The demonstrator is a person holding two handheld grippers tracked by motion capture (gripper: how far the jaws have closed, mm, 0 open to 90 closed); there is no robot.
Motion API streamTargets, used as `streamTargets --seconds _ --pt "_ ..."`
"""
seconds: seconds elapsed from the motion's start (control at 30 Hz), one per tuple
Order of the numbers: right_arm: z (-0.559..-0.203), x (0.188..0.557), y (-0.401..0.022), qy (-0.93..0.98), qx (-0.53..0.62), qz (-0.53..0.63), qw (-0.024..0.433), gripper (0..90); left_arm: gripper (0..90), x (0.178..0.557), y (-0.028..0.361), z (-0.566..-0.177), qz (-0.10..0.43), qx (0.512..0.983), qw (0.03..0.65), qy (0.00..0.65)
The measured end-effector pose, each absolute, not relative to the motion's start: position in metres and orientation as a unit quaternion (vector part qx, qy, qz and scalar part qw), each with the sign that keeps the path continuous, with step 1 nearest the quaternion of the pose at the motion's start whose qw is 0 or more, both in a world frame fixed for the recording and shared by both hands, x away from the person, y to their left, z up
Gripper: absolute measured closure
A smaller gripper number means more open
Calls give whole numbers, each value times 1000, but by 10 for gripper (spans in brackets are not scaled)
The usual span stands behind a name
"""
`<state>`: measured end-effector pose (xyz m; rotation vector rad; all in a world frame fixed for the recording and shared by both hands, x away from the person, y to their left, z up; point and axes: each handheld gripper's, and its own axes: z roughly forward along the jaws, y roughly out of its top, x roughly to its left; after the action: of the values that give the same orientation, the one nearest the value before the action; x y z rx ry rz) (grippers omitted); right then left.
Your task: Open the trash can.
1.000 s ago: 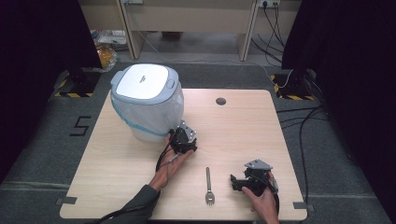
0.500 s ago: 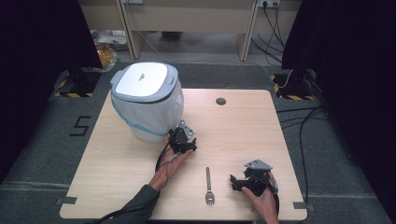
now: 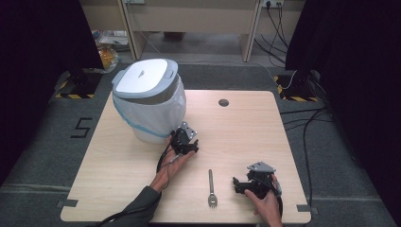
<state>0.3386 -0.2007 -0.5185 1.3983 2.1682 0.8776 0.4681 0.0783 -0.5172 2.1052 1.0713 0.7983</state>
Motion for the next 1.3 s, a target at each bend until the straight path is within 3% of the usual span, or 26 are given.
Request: streamTargets --seconds 1.3 --pt "-519 338 -200 778 502 316 205 5 328 471 85 -519 280 793 337 424"
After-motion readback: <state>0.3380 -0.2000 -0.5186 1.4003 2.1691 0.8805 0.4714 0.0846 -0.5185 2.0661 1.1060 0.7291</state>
